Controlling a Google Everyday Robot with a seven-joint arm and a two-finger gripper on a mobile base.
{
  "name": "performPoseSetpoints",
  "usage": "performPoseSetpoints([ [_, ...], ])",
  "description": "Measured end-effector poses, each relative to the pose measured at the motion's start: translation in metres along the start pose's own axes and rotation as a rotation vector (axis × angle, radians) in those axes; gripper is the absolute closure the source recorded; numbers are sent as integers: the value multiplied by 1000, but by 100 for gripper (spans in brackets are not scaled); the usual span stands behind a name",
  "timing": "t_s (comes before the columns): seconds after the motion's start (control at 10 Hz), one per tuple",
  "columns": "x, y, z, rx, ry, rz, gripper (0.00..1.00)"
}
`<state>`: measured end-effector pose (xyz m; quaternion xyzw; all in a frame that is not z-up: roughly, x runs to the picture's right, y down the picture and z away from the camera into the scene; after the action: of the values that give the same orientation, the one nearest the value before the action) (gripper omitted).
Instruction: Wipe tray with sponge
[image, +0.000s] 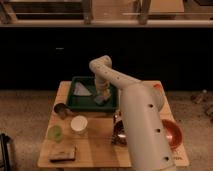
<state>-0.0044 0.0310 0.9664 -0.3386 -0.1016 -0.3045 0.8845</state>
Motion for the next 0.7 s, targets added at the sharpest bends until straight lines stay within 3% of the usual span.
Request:
performPoseSetpoints([
  [0.2,15,-3,-1,15,51,71,100],
  [0.4,26,-14,-6,65,83,159,100],
  [0.5,28,-18,-8,87,83,178,100],
  [0.7,21,-31,-10,133,40,184,100],
])
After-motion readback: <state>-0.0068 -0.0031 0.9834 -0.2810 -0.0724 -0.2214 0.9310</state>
